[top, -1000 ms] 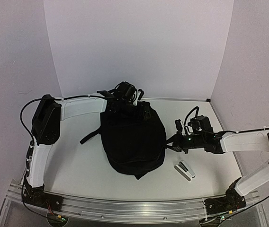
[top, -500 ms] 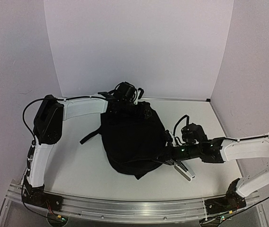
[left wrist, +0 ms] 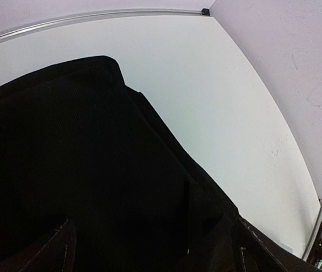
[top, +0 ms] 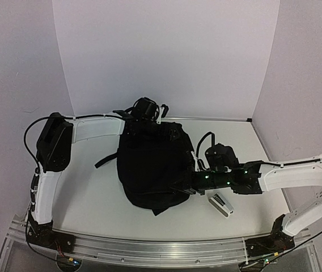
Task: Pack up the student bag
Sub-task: Zip the student bag at the center of the board.
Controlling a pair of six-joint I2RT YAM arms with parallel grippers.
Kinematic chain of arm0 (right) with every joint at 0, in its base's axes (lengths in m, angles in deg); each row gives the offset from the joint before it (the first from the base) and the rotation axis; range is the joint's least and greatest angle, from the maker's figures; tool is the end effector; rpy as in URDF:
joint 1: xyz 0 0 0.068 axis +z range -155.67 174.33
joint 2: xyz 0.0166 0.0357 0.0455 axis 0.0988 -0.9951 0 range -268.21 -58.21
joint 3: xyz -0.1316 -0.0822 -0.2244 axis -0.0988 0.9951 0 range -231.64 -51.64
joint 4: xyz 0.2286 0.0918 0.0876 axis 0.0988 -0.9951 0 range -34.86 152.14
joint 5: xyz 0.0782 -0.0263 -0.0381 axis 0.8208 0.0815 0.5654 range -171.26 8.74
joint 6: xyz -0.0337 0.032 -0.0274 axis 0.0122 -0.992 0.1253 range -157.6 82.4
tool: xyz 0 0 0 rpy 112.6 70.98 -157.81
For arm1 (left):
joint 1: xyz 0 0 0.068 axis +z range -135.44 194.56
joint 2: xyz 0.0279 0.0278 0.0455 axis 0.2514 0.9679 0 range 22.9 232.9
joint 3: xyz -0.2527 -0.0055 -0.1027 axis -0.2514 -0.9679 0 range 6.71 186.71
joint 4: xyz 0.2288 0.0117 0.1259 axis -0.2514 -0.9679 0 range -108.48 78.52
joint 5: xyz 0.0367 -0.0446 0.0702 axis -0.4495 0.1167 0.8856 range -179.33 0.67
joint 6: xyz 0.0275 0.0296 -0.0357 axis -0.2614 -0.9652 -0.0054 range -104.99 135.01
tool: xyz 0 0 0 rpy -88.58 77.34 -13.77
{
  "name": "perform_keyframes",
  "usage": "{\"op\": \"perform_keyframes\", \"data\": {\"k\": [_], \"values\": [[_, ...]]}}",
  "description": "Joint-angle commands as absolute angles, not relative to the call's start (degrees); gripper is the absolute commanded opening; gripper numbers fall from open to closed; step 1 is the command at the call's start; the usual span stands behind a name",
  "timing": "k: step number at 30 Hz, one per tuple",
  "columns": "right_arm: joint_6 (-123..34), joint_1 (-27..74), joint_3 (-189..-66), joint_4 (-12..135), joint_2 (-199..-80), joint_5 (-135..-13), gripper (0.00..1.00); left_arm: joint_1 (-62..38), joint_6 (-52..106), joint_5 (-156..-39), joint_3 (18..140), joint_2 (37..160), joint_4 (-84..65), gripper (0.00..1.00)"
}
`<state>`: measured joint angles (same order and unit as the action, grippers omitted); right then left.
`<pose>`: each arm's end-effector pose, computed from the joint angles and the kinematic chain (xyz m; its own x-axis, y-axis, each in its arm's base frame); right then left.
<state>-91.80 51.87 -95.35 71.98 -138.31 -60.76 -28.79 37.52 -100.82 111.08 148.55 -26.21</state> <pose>0.1524 0.2627 0.2285 -0.9177 -0.0273 -0.3964 -0.3662 0.4452 0.8171 0.3674 -0.3566 0.2310 -0.6973 0.1425 -0.7025 0.5661 0.7106 -0.4178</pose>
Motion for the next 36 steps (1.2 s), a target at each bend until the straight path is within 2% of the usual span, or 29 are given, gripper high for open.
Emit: {"op": "perform_keyframes", "data": {"k": [1, 7, 9, 13, 21, 28, 36], "values": [[-93.82, 52.23, -97.43, 73.94, -134.36, -68.62, 0.0, -28.1, 38.36, -104.63, 100.94, 135.32, -26.3, 0.96], [-97.02, 52.2, -96.38, 74.0, -132.81, -73.49, 0.0, -30.06, 37.76, -114.49, 79.06, 119.44, -13.72, 0.92], [-98.05, 52.23, -96.41, 74.0, -132.96, -73.82, 0.0, -32.03, 36.11, -114.82, 71.4, 115.1, -8.8, 0.92], [-99.55, 52.21, -96.78, 74.0, -133.49, -73.84, 0.0, -38.39, 34.11, -110.02, 63.9, 111.22, -1.97, 0.91], [-100.73, 52.24, -96.94, 74.41, -133.62, -73.49, 0.0, -45.04, 36.26, -103.18, 61.11, 113.93, 5.93, 0.85], [-101.34, 52.24, -96.6, 74.53, -133.18, -73.36, 0.0, -47.33, 37.73, -102.12, 62.3, 117.16, 9.12, 0.62], [-101.47, 52.23, -97.16, 74.61, -134.03, -73.5, 0.0, -48.95, 39.14, -103.12, 62.49, 118.64, 9.62, 0.46]]}}
